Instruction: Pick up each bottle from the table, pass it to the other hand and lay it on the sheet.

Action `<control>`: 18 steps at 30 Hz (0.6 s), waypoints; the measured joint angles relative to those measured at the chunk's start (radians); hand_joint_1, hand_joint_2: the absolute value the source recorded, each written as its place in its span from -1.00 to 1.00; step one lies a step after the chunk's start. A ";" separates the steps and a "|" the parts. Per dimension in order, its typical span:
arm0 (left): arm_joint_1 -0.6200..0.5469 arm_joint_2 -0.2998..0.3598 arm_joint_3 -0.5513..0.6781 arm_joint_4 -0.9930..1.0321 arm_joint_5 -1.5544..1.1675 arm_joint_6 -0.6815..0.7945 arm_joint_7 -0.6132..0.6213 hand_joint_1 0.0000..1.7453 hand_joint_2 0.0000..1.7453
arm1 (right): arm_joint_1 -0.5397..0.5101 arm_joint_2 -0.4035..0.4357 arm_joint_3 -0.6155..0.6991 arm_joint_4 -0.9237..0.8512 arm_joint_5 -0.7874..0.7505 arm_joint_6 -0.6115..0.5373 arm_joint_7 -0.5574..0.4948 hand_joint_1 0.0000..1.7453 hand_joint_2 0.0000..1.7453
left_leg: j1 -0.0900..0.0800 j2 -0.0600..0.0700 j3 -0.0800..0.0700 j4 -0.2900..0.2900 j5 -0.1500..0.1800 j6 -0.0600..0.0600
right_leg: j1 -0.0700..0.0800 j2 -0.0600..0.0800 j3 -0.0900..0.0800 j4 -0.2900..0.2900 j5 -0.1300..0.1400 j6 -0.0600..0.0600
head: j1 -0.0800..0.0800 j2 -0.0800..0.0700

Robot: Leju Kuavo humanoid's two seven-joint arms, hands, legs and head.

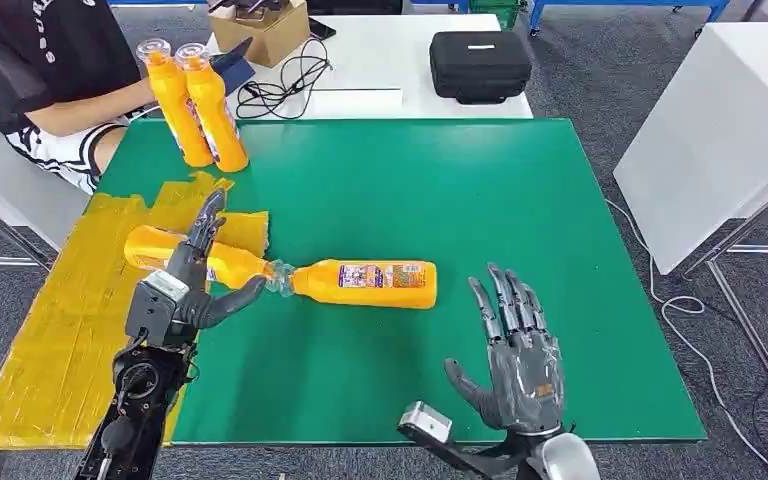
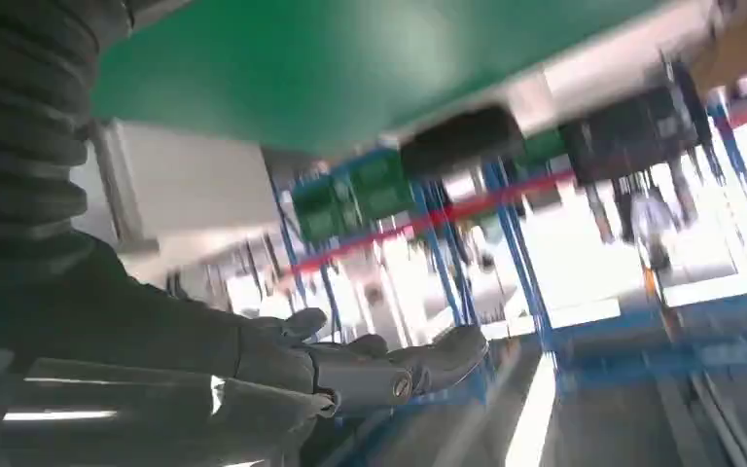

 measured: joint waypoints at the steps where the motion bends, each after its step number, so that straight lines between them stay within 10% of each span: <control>1: -0.001 0.000 -0.008 0.000 -0.001 0.000 -0.007 -1.00 1.00 | -0.018 -0.005 -0.012 0.010 -0.029 0.046 0.001 -1.00 1.00 | 0.000 0.000 0.000 0.000 0.000 0.000 | 0.000 0.000 0.000 0.000 0.000 0.000 | 0.000 0.000; 18: 0.012 -0.016 -0.177 -0.074 0.053 -0.044 -0.134 -1.00 1.00 | -0.277 -0.060 -0.141 0.235 -0.220 0.257 0.002 -1.00 1.00 | -0.001 0.000 0.000 0.001 0.000 0.001 | -0.001 0.000 0.000 0.000 0.001 0.001 | 0.000 0.000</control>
